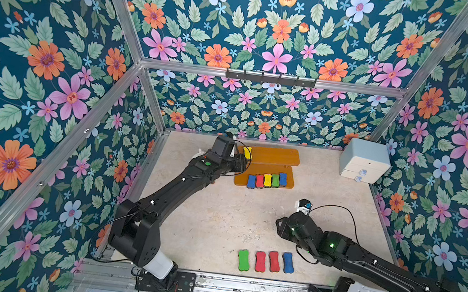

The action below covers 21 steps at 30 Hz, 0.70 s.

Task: Remove the whiteboard erasers from the shelf
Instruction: Place the whiteboard eraser at the center of the board, then pick up the whiteboard eraser from the shelf.

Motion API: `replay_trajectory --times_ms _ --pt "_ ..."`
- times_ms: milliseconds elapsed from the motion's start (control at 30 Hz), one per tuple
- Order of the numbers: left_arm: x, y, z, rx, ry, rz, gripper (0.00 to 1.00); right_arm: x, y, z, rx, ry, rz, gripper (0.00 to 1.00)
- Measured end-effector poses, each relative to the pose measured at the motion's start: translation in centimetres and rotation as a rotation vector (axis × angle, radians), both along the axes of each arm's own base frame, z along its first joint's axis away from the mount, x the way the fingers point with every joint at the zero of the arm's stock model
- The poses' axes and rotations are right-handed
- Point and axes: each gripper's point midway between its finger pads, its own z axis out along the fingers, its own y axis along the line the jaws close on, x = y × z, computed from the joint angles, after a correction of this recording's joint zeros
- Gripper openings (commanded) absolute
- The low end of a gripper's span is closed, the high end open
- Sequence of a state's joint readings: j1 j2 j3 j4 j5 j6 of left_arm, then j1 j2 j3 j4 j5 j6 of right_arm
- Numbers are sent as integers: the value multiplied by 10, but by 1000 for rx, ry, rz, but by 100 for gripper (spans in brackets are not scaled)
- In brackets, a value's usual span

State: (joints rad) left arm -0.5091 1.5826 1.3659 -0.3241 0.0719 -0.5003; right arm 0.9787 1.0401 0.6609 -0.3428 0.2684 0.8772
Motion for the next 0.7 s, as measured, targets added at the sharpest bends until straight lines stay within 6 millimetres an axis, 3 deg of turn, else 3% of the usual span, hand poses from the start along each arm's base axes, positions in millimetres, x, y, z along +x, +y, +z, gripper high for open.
replay_trajectory --times_ms 100,333,700 --pt "23 -6 6 55 -27 35 62 11 -9 -7 -28 1 19 51" --pt "62 -29 -4 182 -28 66 63 34 -20 -16 -36 -4 52 51" --pt "75 -38 -29 331 -20 105 64 45 -27 -28 -13 11 73 51"
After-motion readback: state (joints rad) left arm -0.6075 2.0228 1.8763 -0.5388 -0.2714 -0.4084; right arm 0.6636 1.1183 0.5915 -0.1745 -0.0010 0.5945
